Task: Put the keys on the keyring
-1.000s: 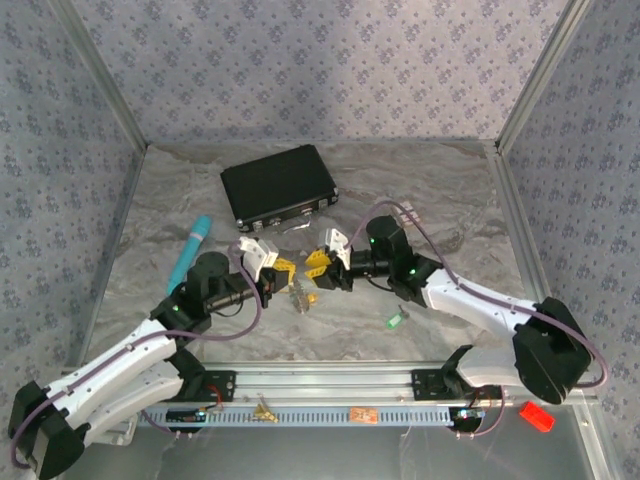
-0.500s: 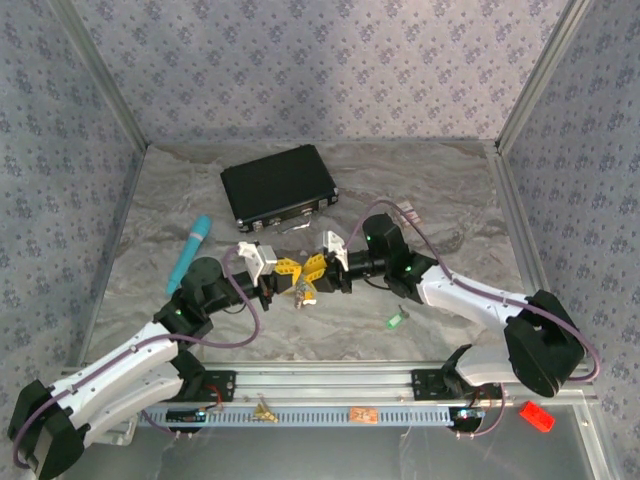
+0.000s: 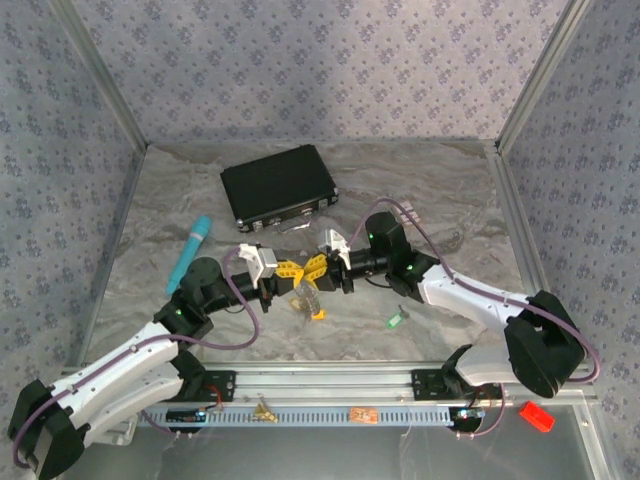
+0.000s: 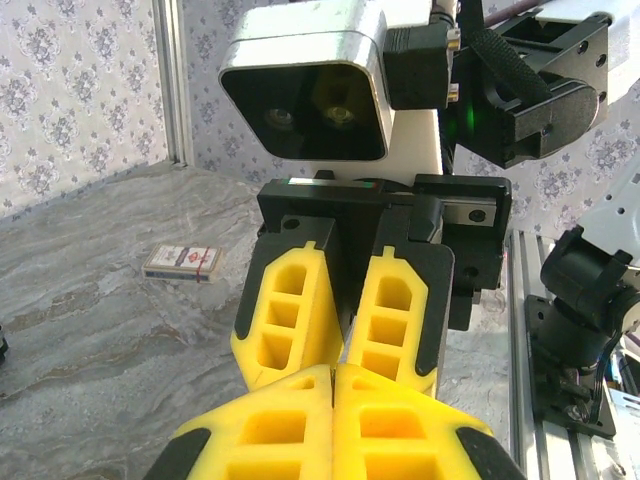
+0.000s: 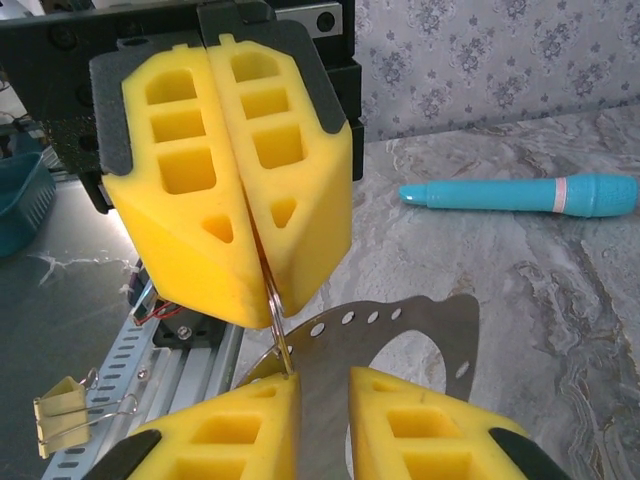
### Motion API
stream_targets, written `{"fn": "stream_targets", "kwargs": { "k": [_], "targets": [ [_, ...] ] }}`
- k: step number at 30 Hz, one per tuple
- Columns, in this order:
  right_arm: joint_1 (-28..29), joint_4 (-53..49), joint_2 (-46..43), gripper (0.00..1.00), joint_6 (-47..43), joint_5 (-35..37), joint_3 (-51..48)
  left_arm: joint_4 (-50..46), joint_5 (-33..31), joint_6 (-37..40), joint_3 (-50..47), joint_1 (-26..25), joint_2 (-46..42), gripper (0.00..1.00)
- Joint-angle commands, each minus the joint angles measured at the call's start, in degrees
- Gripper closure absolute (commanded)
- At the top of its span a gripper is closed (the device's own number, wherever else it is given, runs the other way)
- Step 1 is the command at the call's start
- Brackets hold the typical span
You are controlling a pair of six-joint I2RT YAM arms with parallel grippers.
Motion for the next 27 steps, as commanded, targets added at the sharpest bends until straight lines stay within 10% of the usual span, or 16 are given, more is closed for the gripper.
{"fn": "stream_targets", "kwargs": {
  "k": [1,6,27],
  "targets": [
    [-0.2,0.1,-1.9,0.78,-0.4,-1.5,1.2,4.5,1.0,1.3,0.0,-0.4,0.1,1.0],
    [-2.2,-4.3,-4.5,0.7,-3.5,6.2,-1.3,3.8,0.0,2.1,0.1,-0.4,0.1,1.0],
    [1.1,0.6,-3.8,0.81,1.0,0.2,0.5,5.6,2.7,1.8,0.1,-0.6,1.4,1.0]
  ]
}}
